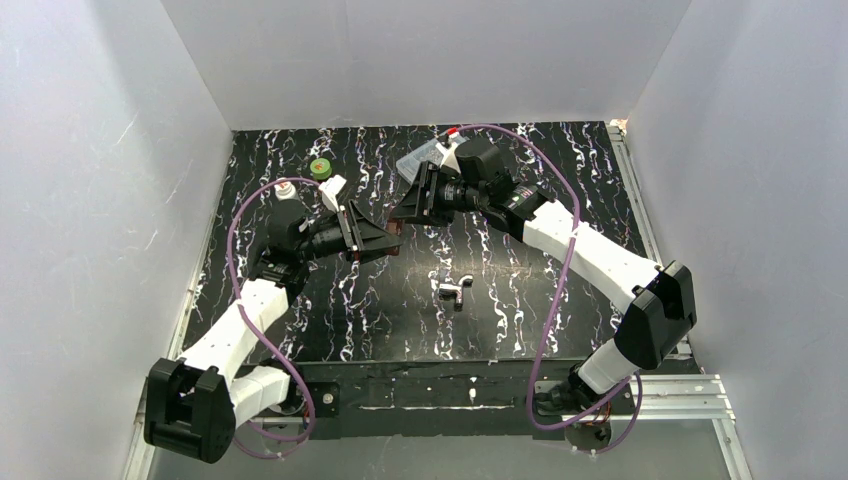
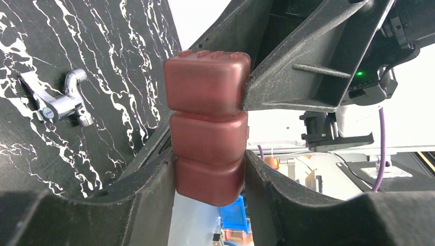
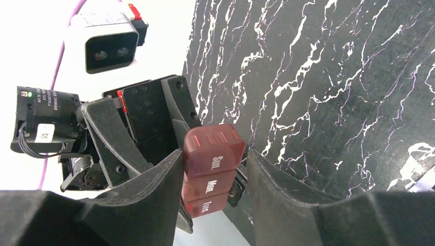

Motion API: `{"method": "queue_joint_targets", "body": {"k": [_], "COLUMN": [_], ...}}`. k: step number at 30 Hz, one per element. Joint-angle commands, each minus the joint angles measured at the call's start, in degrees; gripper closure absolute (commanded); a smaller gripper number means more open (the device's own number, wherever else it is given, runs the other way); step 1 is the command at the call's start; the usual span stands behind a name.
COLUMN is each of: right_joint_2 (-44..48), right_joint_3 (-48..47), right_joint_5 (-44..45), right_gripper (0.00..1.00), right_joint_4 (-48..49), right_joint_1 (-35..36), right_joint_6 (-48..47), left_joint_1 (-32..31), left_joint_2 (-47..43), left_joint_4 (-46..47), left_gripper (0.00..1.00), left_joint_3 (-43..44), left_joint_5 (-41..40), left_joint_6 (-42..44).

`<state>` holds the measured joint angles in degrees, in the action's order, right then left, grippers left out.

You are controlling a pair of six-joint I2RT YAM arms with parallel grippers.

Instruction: Sort the pills into containers

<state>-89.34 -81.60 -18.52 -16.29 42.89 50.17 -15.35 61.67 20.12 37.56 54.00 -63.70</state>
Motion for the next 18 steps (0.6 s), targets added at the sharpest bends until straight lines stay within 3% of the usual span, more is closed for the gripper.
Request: {"method": "queue_joint_targets", "body": {"k": [1,13,18], "right_joint_2": [0.73,2.77,4.02], "right_joint_3": [-1.6,-0.38,0.81], "right_joint_5": [1.8,0.1,-0.42], "right_gripper": [0.49,0.74,0.78], "right_joint_4": [1.85,6.82,7.91], "right_joint_1": [0.16,-0.52,-0.92], "right_joint_6": [0.25,0.5,0.71], "left_joint_1": [-0.02,0.02,-0.03], "left_joint_2": [-0.2,0.7,1.2], "left_joint_4": [6.31,20.32,24.39], "left_gripper": [1.0,1.0,1.0], "left_joint_3": [-0.35,-2.26,-1.67], "left_joint_5": [2.41,2.97,2.94], "left_joint_6": [-3.0,-14.75,-18.06]}}
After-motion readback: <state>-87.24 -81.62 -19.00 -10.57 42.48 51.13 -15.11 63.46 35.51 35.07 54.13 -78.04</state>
